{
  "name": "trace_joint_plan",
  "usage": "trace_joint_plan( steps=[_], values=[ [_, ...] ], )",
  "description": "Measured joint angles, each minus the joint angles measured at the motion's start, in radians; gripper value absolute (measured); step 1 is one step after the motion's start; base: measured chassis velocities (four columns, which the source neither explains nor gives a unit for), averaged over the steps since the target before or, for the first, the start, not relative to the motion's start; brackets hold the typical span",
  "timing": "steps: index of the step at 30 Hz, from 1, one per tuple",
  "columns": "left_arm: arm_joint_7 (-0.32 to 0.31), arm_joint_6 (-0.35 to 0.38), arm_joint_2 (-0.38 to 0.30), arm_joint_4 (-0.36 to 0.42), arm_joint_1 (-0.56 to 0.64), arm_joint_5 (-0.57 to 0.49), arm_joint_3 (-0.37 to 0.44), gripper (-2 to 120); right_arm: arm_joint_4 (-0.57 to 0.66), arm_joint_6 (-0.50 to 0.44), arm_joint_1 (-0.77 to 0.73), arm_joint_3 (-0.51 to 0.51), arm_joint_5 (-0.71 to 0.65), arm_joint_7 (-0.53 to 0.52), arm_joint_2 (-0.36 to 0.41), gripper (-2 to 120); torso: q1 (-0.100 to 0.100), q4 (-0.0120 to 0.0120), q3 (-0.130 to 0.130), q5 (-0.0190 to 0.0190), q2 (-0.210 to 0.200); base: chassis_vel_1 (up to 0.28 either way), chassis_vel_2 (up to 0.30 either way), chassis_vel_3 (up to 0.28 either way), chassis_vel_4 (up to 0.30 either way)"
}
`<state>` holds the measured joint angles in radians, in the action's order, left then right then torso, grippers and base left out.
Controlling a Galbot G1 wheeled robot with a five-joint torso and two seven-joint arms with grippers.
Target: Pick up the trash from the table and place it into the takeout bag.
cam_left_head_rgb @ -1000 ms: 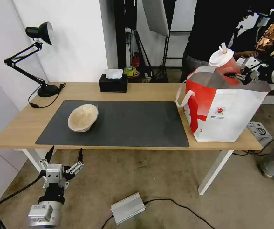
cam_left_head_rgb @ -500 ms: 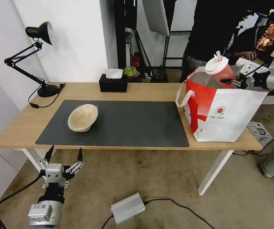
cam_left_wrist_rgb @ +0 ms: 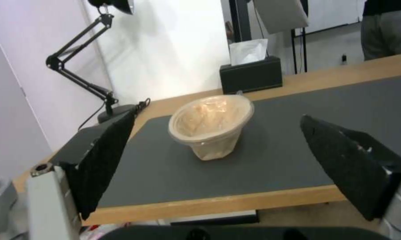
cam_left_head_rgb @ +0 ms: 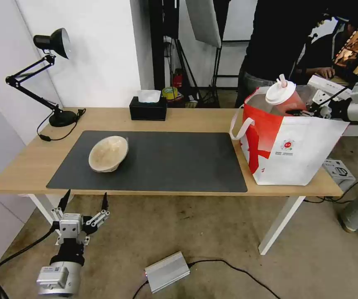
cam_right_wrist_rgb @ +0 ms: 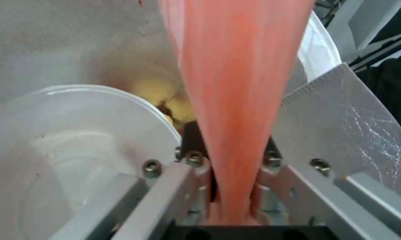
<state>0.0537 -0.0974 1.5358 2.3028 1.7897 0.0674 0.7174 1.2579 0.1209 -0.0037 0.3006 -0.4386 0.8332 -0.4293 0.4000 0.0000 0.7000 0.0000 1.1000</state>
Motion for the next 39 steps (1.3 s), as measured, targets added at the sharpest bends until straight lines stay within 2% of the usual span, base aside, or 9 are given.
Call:
trace_joint_plan(
  steps=[7,9,12,14,20,24,28,33,39],
  values=[
    [0.000,0.002,0.000,0.002,0.000,0.000,-0.002,100,-0.011,-0.008,0.005,0.000,-0.002,0.019,0.004,41,0.000,-0.0001,0.000,0.0000,0.000,0.000,0.000,0.000,0.000],
    [0.000,0.002,0.000,0.002,0.000,0.000,-0.002,100,-0.011,-0.009,0.006,0.000,-0.002,0.021,0.004,45,0.000,0.0000,0.000,0.0000,0.000,0.000,0.000,0.000,0.000],
    [0.000,0.002,0.000,0.002,0.000,0.001,-0.003,100,-0.013,-0.011,0.008,0.000,-0.006,0.025,0.004,61,0.000,0.0000,0.000,0.0000,0.000,0.000,0.000,0.000,0.000],
    [0.000,0.002,0.000,0.002,0.000,0.001,-0.003,100,-0.013,-0.012,0.008,-0.001,-0.007,0.025,0.005,64,0.000,0.0000,0.000,0.0000,0.000,0.000,0.000,0.000,0.000],
    [0.001,0.003,-0.002,0.005,0.000,0.001,-0.003,100,-0.004,-0.017,0.008,-0.013,-0.034,0.032,0.014,89,0.000,-0.0001,0.000,0.0000,0.000,0.000,0.000,0.000,0.000],
    [0.001,0.003,-0.001,0.005,0.000,0.001,-0.004,100,0.029,-0.017,0.008,-0.026,-0.071,0.017,0.020,99,0.000,0.0000,0.000,0.0000,0.000,0.000,0.000,0.000,0.000],
    [0.002,0.004,0.000,0.005,0.000,0.002,-0.006,100,0.070,-0.014,0.008,-0.037,-0.114,-0.006,0.025,100,0.000,-0.0001,0.000,0.0000,0.000,0.000,0.000,0.000,0.000],
    [0.002,0.004,0.000,0.007,0.002,0.002,-0.005,100,0.179,0.008,0.008,-0.055,-0.241,-0.105,0.025,99,0.000,0.0001,0.000,-0.0001,0.000,0.000,0.000,0.000,0.000],
    [0.002,0.004,0.000,0.012,0.009,0.002,0.001,100,0.251,0.023,0.016,-0.077,-0.300,-0.175,0.017,99,0.000,0.0000,0.000,-0.0002,0.000,0.000,0.000,0.000,0.000]
  ],
)
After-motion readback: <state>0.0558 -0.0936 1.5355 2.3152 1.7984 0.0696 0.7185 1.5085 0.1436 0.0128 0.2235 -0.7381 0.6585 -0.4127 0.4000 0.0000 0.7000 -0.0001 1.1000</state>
